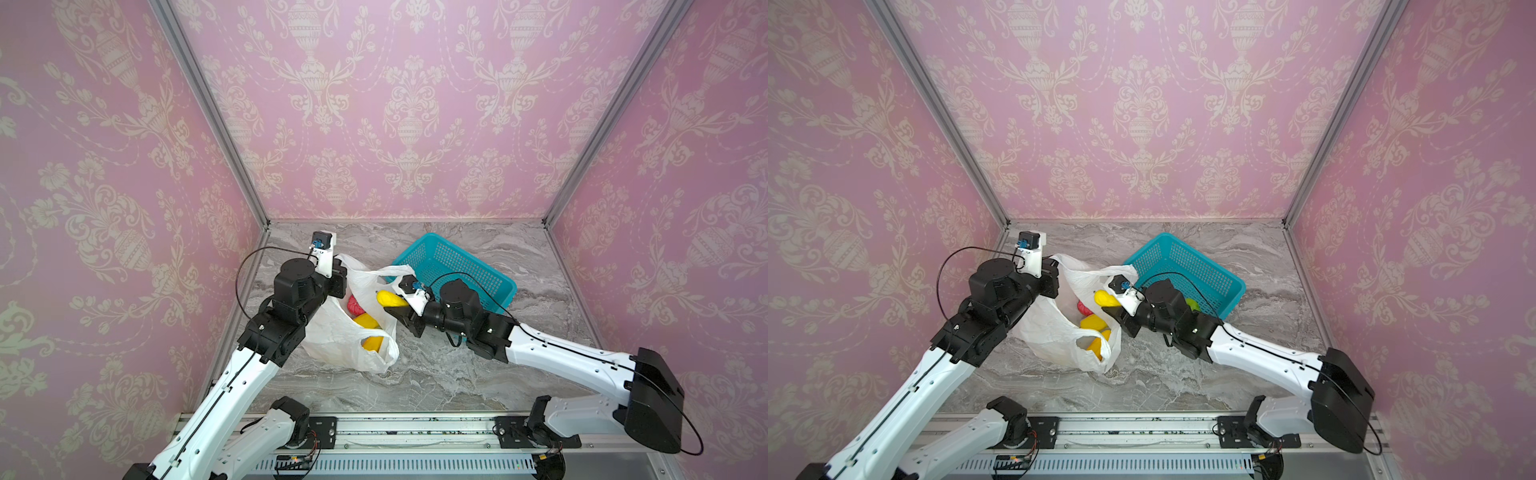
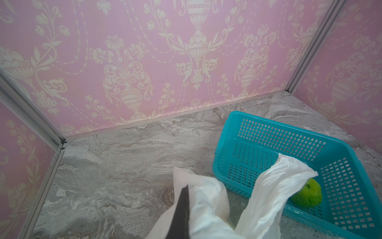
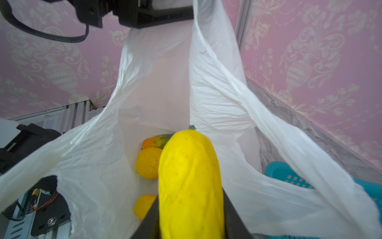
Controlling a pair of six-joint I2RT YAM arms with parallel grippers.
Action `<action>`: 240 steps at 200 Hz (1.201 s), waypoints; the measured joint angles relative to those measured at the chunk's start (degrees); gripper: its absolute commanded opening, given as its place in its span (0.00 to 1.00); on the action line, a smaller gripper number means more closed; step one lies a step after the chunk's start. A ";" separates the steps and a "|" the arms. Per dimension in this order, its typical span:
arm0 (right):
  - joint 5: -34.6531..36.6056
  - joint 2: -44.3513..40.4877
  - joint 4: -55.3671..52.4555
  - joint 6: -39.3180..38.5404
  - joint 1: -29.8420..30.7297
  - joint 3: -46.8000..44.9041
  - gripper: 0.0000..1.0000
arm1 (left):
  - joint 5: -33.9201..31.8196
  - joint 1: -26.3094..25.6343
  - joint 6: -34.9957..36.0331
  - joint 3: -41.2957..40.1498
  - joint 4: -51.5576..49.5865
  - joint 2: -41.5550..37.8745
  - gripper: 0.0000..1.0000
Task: Untie the knot of the plastic bag and take out the fruit
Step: Place the fruit in the basket.
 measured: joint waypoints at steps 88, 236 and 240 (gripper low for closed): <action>9.27 -2.99 2.27 11.89 -26.40 -6.08 0.17 | 0.00 0.00 0.02 0.00 0.00 0.00 0.00; 11.72 30.10 -5.77 22.43 -32.72 7.10 0.71 | 0.02 0.00 0.74 0.00 -0.02 -0.33 0.00; 11.54 30.01 -5.75 21.94 -32.72 7.10 0.73 | 0.02 0.00 0.83 0.00 -0.02 -0.33 0.00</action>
